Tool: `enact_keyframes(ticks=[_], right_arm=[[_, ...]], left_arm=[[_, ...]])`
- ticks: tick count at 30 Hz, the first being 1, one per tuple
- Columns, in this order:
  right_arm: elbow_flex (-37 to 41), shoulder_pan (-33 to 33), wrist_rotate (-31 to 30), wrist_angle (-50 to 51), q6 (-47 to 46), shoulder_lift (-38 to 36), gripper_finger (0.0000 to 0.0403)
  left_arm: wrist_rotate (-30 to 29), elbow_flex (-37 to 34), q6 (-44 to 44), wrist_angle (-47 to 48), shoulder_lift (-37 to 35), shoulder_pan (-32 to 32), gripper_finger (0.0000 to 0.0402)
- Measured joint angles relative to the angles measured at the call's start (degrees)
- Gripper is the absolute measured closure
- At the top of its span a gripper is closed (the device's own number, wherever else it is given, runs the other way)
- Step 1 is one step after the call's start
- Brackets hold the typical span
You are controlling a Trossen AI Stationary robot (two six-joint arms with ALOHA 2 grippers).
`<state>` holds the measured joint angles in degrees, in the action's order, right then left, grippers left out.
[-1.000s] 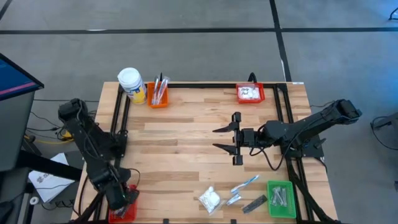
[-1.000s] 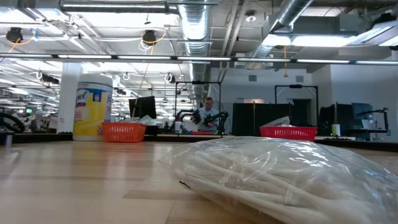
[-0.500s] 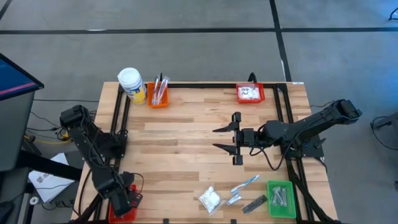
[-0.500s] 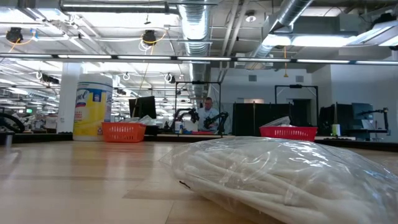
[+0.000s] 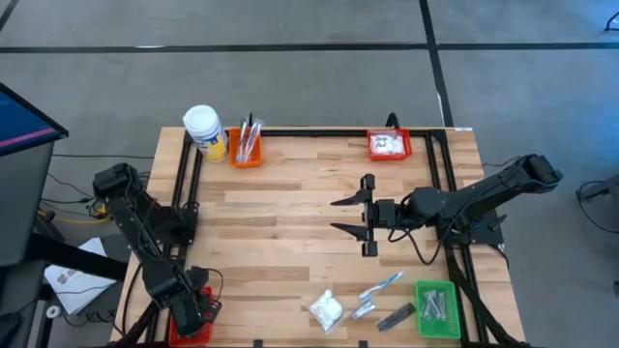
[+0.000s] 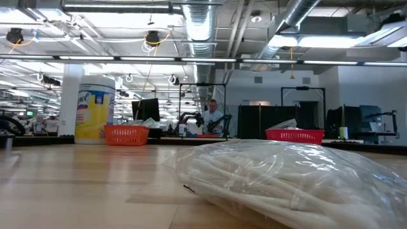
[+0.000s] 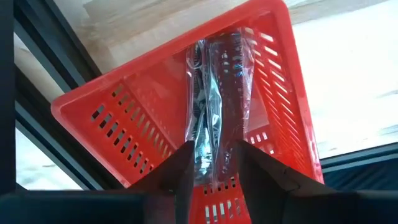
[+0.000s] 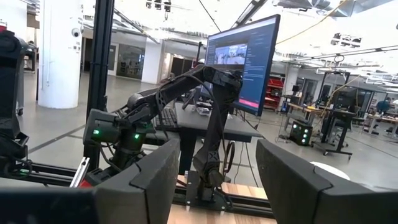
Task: Pick & Place Travel size toiletries
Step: Put the blue toothbrush into the orange bin
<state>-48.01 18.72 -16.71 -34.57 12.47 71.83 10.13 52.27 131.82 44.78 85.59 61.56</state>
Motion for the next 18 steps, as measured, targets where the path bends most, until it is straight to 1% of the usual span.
enact_keyframes(ticks=[5, 7, 14, 18], right_arm=[[0.0, 0.0, 0.0, 0.0, 0.0, 0.0, 0.0195], [0.0, 0.0, 0.0, 0.0, 0.0, 0.0, 0.0196], [0.0, 0.0, 0.0, 0.5, 0.0, 0.0, 0.0197], [0.0, 0.0, 0.0, 0.9, 0.0, 0.0, 0.0198]], left_arm=[[1.3, 0.0, 1.3, -1.4, -2.4, 0.1, 0.0280], [0.7, 0.0, 1.3, -1.1, -3.6, 0.1, 0.0280], [-2.9, 0.0, 0.3, -0.7, -7.1, 0.1, 0.0288], [-7.4, 0.0, -1.9, -0.7, -8.0, 0.1, 0.0289]])
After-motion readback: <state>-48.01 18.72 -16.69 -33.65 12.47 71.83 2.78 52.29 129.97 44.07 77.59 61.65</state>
